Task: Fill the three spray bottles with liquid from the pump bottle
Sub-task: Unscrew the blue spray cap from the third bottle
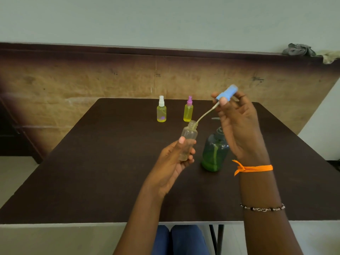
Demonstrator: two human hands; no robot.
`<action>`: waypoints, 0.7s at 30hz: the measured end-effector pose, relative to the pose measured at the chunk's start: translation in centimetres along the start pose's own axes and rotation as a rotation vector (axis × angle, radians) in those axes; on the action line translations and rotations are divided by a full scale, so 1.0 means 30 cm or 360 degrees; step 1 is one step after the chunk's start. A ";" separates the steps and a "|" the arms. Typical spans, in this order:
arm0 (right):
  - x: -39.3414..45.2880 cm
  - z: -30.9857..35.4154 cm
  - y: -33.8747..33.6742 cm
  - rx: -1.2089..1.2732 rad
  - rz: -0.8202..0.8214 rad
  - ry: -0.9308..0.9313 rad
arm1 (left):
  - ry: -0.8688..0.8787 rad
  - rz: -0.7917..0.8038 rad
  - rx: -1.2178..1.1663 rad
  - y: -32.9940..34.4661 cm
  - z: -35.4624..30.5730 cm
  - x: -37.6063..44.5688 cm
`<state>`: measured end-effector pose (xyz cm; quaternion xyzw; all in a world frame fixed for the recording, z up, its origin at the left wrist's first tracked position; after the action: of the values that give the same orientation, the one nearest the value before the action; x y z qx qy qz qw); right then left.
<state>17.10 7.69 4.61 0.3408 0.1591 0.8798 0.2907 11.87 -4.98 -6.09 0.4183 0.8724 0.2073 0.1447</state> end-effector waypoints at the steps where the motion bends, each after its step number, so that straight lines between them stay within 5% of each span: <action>1: 0.011 0.017 -0.027 0.0043 -0.0068 -0.0030 | -0.0006 -0.0008 -0.0032 0.000 0.005 0.003; 5: 0.049 0.065 -0.166 0.0002 -0.0271 -0.0109 | 0.0003 -0.0047 -0.0123 -0.004 0.024 0.016; 9: 0.065 0.072 -0.299 -0.0991 -0.0214 -0.0036 | -0.0010 -0.0078 -0.0129 -0.004 0.039 0.024; 13: 0.031 -0.101 -0.452 -0.1665 -0.0120 0.0407 | -0.0030 -0.0082 -0.0120 0.007 0.057 0.030; 17: -0.045 -0.255 -0.547 -0.1890 -0.0130 0.0816 | -0.0065 -0.0123 -0.0148 0.004 0.075 0.039; 21: -0.100 -0.310 -0.553 -0.1934 -0.0136 0.0912 | -0.0077 -0.0134 -0.0172 -0.005 0.085 0.047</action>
<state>19.16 18.01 -11.52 -0.1371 -0.2801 0.8564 0.4116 12.00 -3.33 -8.51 0.3775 0.8731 0.2377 0.1966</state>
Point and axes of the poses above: each hand's wrist, its own x-axis towards the middle knuckle, its own y-axis out of the palm, z = x × y, the point moved 7 cm from there along x, towards the middle knuckle, and after that the axes turned 8 degrees about -y, right-handed, at the moved point
